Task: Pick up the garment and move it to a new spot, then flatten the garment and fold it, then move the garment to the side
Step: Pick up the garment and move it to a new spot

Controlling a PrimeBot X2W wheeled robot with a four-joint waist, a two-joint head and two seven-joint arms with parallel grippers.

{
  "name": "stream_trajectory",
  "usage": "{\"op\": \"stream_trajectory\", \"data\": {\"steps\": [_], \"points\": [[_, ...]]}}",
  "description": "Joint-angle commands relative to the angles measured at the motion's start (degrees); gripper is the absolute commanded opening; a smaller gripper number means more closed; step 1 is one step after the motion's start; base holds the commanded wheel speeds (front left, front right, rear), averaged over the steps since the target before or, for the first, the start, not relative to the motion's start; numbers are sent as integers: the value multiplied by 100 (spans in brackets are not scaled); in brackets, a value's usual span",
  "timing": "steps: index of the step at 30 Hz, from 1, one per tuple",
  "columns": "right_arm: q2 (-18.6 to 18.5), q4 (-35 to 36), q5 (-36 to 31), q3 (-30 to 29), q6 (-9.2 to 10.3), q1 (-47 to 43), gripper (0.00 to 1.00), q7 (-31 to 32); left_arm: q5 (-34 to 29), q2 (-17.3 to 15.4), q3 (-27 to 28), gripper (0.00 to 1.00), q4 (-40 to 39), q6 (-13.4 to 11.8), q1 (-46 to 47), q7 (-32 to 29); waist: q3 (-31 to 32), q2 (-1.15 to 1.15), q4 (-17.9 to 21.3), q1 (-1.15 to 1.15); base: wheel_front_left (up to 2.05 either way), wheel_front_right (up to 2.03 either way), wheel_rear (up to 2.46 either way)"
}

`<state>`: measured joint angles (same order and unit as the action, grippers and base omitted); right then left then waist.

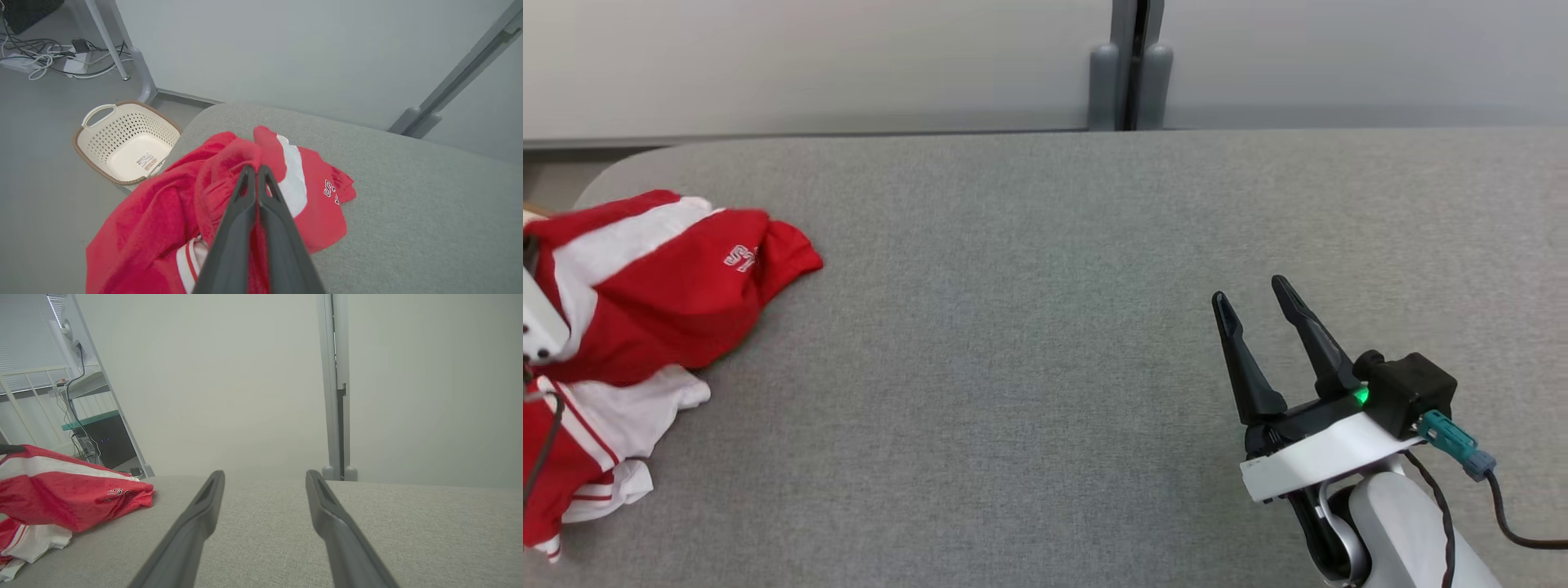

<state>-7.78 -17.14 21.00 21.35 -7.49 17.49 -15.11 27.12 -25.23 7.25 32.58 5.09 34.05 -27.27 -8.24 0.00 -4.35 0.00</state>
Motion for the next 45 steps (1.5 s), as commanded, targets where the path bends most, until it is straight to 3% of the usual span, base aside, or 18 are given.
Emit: {"op": "stream_trajectory", "data": {"steps": [1, 13, 24, 31, 41, 42, 43, 45], "points": [[20, 3, -20, -29, 0, -72, 100, -7, -34, -55, -50, 0, -200, 48, 109, -42, 145, 0, 134, 0, 0, 0, 0], [198, -130, -122, -233, 0, -298, 100, -7, 49, 33, -862, 0, -2556, 186, -115, -815, 684, 0, 1032, 0, 0, 0, 0], [117, -96, -201, -472, 0, -424, 100, -7, 685, 748, -1528, 0, -4108, 209, -223, -1014, 713, 0, 1583, 0, 0, 0, 0], [99, -27, -195, -433, 0, -349, 100, -7, 771, 923, -1767, 0, -3887, 199, -956, -782, 547, 0, 1657, 0, 0, 0, 0], [23, 4, -100, -399, 0, -223, 100, -6, 15, 1146, -1921, 0, -2274, 56, -2073, 996, 316, 0, 1701, 0, 0, 0, 0], [13, 3, -105, -400, 0, -228, 100, -6, -60, 1203, -1908, 45, -2120, 17, -2109, 1264, 312, 0, 1691, 0, 0, 0, 0], [3, -4, -113, -395, 0, -232, 100, -7, -140, 1240, -1901, 100, -1987, -23, -2126, 1523, 313, 0, 1678, 0, 0, 0, 0], [-16, -7, -128, -400, 0, -235, 100, -7, -247, 1360, -1931, 100, -1787, -63, -2138, 1980, 324, 0, 1631, 0, 0, 0, 0]]}}
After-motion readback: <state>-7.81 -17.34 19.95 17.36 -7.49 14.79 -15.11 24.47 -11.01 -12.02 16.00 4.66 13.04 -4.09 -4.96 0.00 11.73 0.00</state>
